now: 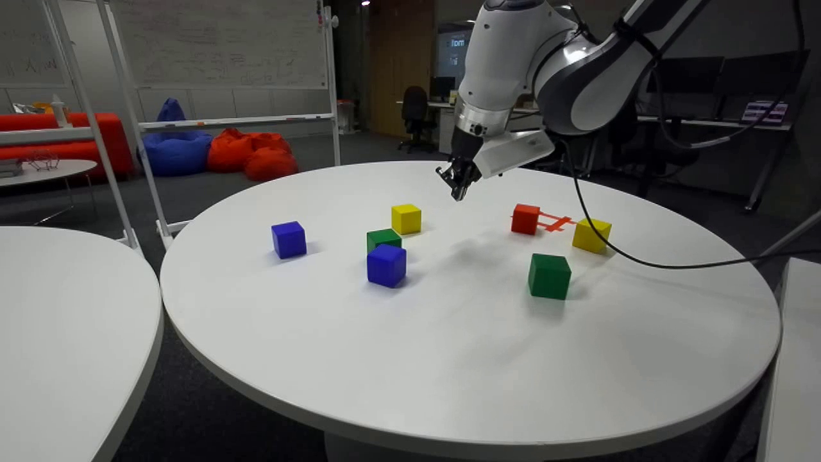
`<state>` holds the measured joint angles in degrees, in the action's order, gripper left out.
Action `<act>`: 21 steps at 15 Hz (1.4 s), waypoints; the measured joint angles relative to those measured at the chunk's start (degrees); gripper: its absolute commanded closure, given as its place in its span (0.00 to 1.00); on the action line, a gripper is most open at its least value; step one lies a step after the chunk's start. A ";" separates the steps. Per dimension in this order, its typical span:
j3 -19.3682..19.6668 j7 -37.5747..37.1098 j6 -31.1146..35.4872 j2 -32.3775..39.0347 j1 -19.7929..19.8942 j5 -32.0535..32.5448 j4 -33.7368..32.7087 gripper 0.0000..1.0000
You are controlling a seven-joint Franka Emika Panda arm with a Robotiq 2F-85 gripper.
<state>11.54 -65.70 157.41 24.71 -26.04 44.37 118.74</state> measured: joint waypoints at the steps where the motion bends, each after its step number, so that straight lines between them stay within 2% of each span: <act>1: 0.77 -1.13 0.38 -0.10 0.00 0.07 0.12 1.00; 3: 1.71 -2.20 0.48 -0.16 0.04 0.27 0.13 0.99; 10: 1.33 -2.19 0.06 0.38 -0.07 -0.70 -0.06 1.00; 12: -0.32 -2.07 -1.79 1.24 1.55 -2.14 -0.70 1.00; 17: -3.76 0.82 -5.94 6.34 6.58 -9.36 -4.76 1.00; 21: -3.89 4.80 -6.74 9.07 8.73 -16.10 -7.48 1.00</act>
<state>7.65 -60.90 150.68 33.78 -17.30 28.27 111.26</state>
